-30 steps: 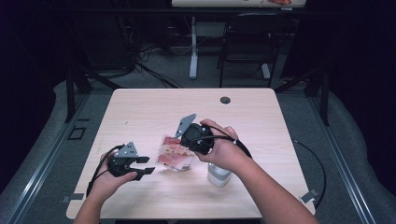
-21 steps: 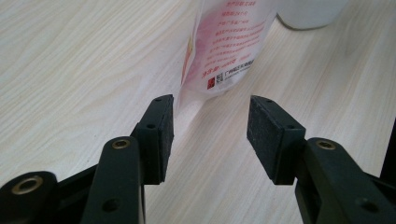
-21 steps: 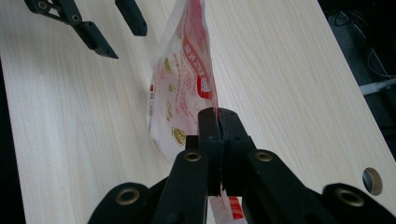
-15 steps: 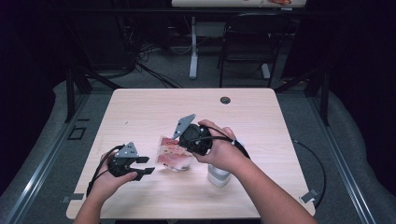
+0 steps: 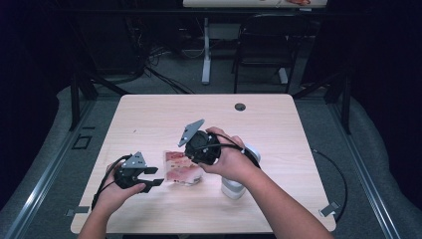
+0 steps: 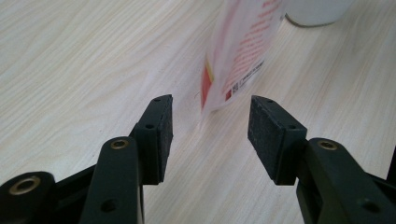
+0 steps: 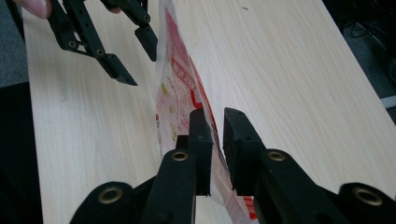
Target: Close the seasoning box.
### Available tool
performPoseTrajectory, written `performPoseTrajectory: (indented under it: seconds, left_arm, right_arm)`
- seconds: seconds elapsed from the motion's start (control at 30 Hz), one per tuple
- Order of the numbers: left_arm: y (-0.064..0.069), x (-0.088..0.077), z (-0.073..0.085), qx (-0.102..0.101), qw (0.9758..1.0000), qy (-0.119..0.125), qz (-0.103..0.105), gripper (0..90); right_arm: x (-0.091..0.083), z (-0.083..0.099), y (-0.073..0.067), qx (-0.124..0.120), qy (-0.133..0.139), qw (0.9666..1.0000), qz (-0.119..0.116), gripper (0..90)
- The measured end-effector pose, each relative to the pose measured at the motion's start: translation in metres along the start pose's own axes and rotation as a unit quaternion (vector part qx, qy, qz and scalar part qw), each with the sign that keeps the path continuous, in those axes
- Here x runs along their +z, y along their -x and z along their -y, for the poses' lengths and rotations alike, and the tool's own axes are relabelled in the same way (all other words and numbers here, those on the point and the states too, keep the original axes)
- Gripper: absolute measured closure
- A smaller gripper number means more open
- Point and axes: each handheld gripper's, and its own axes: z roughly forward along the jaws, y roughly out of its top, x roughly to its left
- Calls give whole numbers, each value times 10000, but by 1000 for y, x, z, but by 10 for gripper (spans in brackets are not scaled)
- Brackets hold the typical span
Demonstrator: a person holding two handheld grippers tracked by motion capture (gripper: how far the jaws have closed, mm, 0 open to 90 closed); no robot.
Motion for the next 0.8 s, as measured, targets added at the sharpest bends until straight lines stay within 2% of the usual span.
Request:
performPoseTrajectory:
  seconds: [0.3, 0.4, 0.8]
  left_arm:
    - [-2, -2, 2, -39, 10000, 19, 18, 496]
    - [-3, -2, 4, -43, 10000, 0, -37, 496]
    - [-2, -2, 3, -72, 9999, 74, 35, 484]
  right_arm:
    - [6, -13, -6, -68, 134, 9999, -50, 779]
    - [6, -17, -6, -76, 159, 9998, -102, 774]
    - [2, -23, -8, 26, 388, 9991, -148, 698]
